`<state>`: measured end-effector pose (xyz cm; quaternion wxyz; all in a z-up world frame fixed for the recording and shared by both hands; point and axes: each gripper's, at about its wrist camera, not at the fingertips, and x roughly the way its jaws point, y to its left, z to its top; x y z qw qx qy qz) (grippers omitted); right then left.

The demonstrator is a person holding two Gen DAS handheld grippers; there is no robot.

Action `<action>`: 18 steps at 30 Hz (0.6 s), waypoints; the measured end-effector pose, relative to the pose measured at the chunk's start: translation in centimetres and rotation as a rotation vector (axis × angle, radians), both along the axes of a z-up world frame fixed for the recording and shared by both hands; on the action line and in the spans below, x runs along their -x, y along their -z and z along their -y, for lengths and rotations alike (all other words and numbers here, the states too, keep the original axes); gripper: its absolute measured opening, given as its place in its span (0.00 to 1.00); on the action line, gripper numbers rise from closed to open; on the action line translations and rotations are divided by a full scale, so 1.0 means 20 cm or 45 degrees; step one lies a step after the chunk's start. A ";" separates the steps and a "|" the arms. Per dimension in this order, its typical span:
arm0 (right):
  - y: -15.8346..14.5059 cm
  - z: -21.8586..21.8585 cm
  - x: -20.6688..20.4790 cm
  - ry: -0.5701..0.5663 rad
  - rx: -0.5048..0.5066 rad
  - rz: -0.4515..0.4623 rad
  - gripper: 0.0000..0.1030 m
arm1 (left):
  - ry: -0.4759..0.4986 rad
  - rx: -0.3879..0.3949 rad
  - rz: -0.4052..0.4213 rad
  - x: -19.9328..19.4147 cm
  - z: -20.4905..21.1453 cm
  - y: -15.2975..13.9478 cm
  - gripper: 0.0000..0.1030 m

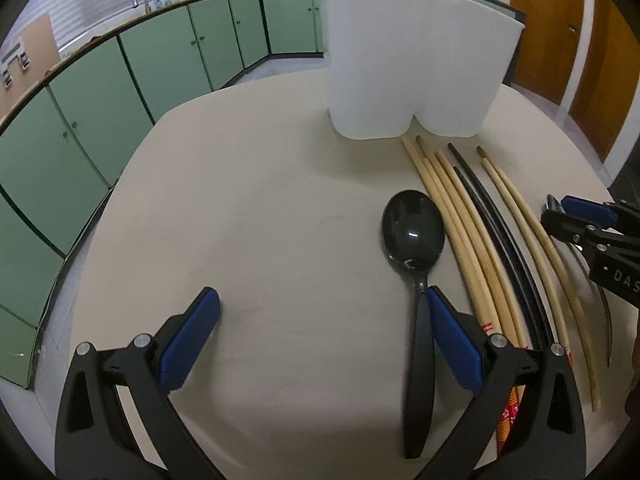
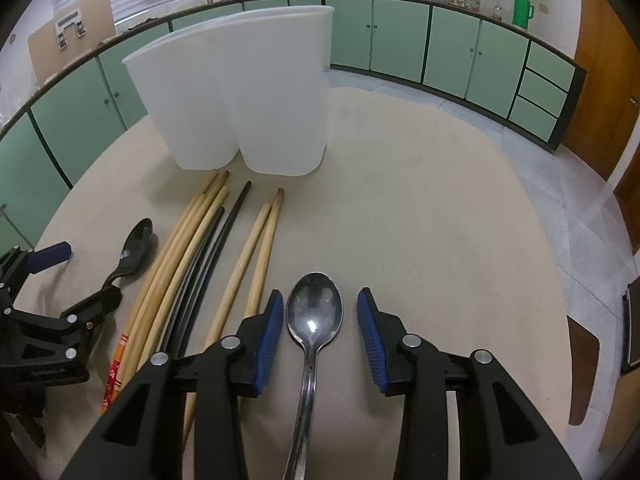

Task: Organize utensils
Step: 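Grasp the black spoon with the left tool while the right tool grasps the silver spoon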

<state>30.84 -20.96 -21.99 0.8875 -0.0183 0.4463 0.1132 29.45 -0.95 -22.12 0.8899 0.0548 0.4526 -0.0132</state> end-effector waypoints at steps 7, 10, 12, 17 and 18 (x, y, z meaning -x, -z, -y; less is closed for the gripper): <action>0.00 -0.02 -0.02 -0.004 0.013 -0.009 0.37 | 0.066 -0.061 0.019 -0.09 0.10 -0.02 0.95; 0.00 -0.03 -0.03 -0.015 0.017 -0.018 0.37 | 0.076 -0.068 0.014 -0.15 0.12 -0.02 0.95; 0.00 -0.04 -0.03 -0.023 0.021 -0.024 0.37 | 0.090 -0.074 0.009 -0.19 0.14 -0.03 0.95; 0.00 -0.05 -0.04 -0.042 0.019 -0.037 0.35 | 0.098 -0.049 -0.008 -0.19 0.15 -0.03 0.93; 0.00 -0.05 -0.05 -0.045 0.015 -0.041 0.27 | 0.102 -0.030 -0.014 -0.20 0.15 -0.03 0.87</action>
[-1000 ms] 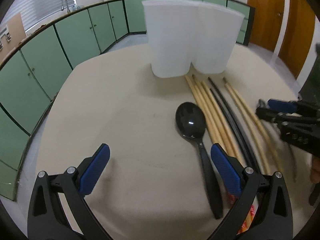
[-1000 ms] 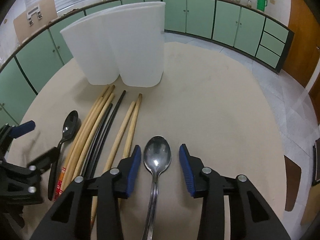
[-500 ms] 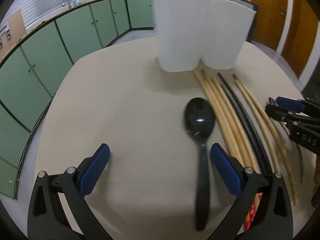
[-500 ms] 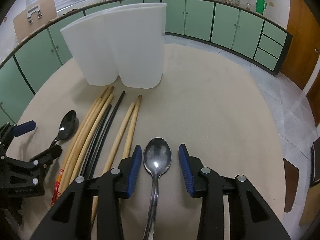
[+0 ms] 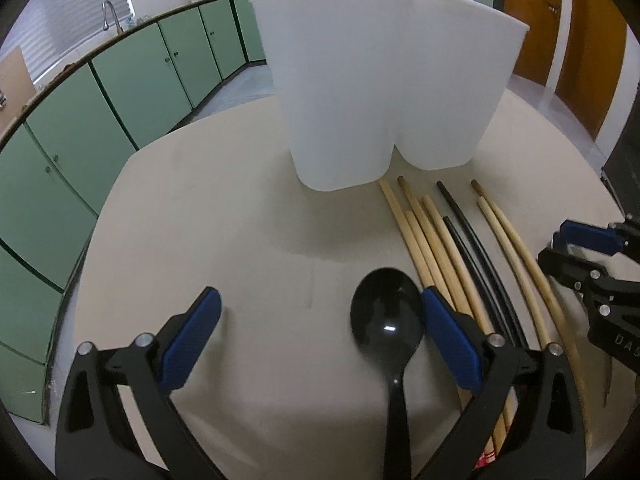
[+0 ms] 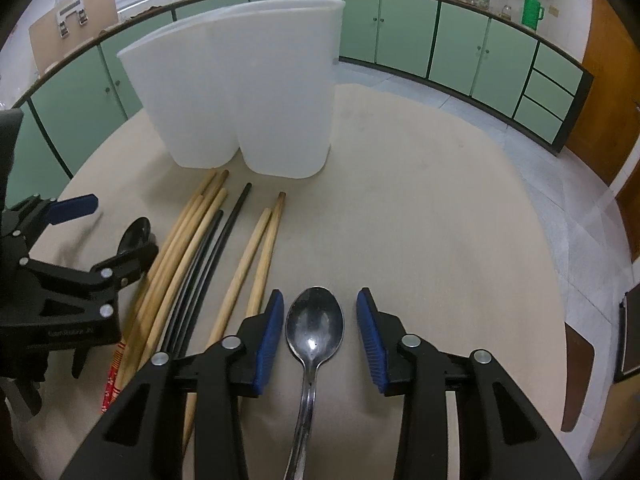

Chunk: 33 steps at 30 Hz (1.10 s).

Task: Organize utensils
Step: 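Grasp the black spoon with the left tool while the right tool grasps the silver spoon, then lift both spoons and carry them over the white utensil holder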

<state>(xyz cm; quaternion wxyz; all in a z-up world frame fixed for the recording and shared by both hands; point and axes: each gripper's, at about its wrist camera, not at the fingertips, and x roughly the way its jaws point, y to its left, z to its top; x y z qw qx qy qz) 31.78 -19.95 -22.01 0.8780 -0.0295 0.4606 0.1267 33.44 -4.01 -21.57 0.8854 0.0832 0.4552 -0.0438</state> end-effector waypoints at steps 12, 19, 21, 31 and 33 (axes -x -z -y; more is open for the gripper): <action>-0.07 0.08 0.07 -0.020 -0.115 0.106 0.27 | 0.083 0.244 0.018 0.07 -0.01 -0.09 0.34; -0.21 0.17 0.15 -0.020 -0.259 0.245 0.27 | 0.075 0.328 0.265 0.27 -0.03 -0.27 0.33; -0.24 0.18 0.16 -0.026 -0.291 0.281 0.27 | 0.072 0.317 0.331 0.29 -0.06 -0.31 0.33; -0.51 0.26 0.18 -0.050 -0.461 0.455 0.27 | 0.065 0.325 0.604 0.47 -0.10 -0.61 0.33; -0.59 0.27 0.17 -0.059 -0.465 0.499 0.27 | 0.072 0.337 0.668 0.46 -0.07 -0.70 0.33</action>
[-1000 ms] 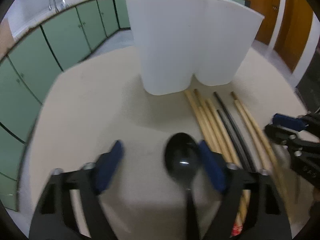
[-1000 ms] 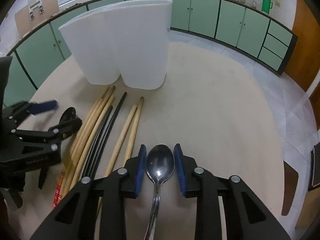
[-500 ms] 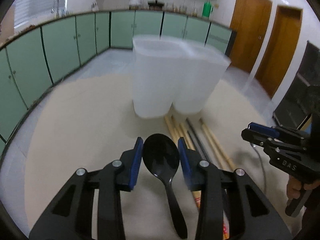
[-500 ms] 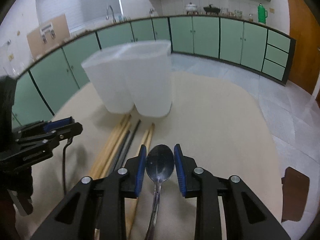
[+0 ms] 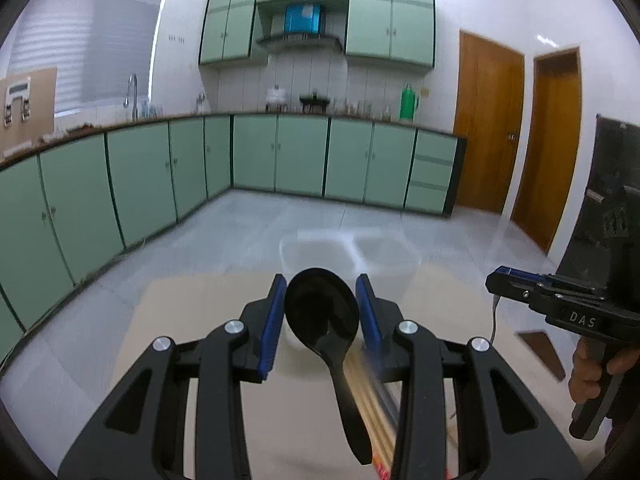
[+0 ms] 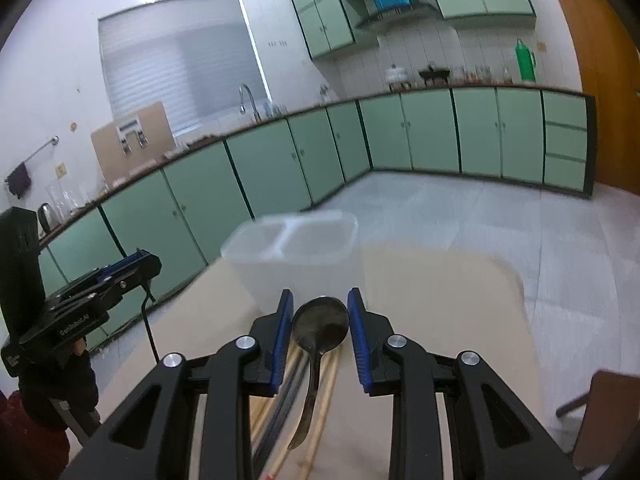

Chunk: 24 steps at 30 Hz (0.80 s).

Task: Organize utensils
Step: 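Lift both spoons and carry them over the white utensil holder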

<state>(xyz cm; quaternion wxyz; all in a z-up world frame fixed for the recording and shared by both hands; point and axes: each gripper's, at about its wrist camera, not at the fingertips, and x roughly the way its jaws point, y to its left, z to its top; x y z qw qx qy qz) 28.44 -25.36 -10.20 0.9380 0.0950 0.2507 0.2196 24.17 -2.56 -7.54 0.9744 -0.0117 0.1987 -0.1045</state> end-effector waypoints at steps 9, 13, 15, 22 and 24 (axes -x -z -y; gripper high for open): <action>-0.42 -0.05 -0.18 0.001 0.024 0.248 0.27 | -0.005 -0.001 0.231 -0.26 0.07 -0.32 0.33; -0.49 -0.13 -0.35 0.060 0.056 0.315 0.27 | -0.036 -0.007 0.261 -0.40 0.11 -0.34 0.33; -0.46 -0.15 -0.43 0.075 0.045 0.309 0.27 | -0.065 -0.023 0.260 -0.49 0.13 -0.31 0.33; -0.26 -0.23 -0.65 0.125 0.096 0.232 0.27 | -0.096 -0.036 0.164 -0.74 0.09 -0.15 0.33; -0.20 -0.24 -0.67 0.127 0.110 0.208 0.27 | -0.094 -0.049 0.134 -0.78 0.08 -0.10 0.33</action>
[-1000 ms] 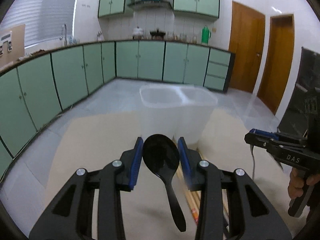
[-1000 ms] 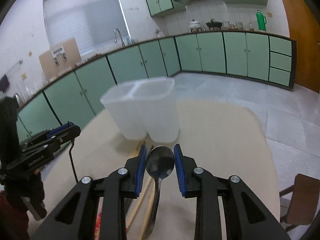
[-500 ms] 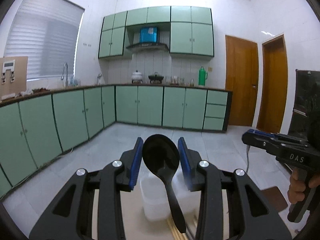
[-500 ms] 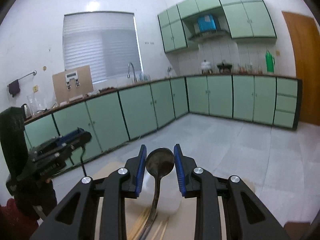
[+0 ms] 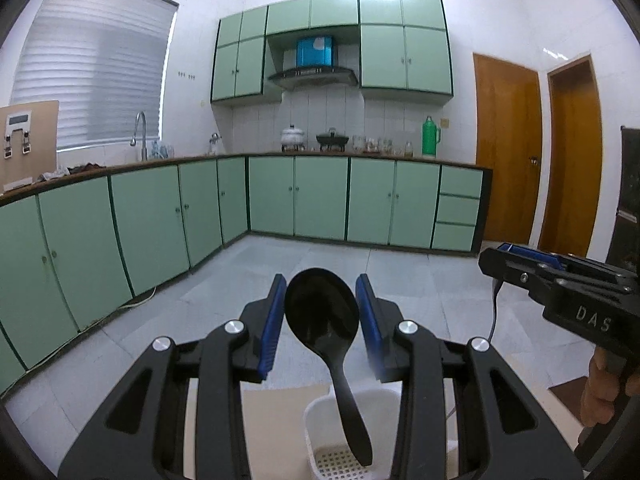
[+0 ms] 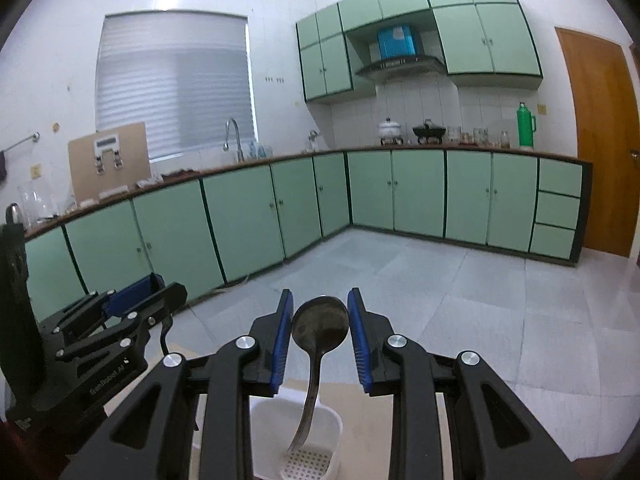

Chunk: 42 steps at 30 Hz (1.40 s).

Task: Organize utensils
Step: 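Lift both spoons and carry them over the white utensil holder, then lower both spoons into the holder and open both tools, then grasp a red-patterned chopstick with the left tool while the right tool grasps a plain wooden chopstick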

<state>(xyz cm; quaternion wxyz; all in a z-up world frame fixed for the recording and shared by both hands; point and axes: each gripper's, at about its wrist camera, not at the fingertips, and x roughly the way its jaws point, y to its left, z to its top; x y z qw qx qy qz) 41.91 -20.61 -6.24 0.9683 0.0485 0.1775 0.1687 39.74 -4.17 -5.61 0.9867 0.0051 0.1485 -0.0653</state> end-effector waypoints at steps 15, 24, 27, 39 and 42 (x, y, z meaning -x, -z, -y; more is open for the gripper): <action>0.22 0.02 0.00 -0.039 0.007 -0.136 0.28 | -0.005 -0.033 -0.126 -0.02 -0.07 0.18 0.41; 0.21 0.11 0.14 0.006 -0.030 -0.144 0.60 | -0.014 -0.019 -0.128 0.15 -0.11 0.14 0.56; 0.23 0.15 0.25 0.026 -0.021 -0.151 0.73 | -0.017 -0.021 -0.151 0.28 -0.13 0.15 0.62; 0.56 0.19 0.85 0.050 -0.005 -0.399 0.79 | 0.044 -0.075 -0.513 0.84 -0.14 0.50 0.72; 0.64 0.16 0.99 0.045 0.042 -0.459 0.79 | 0.055 -0.087 -0.577 0.95 -0.14 0.59 0.76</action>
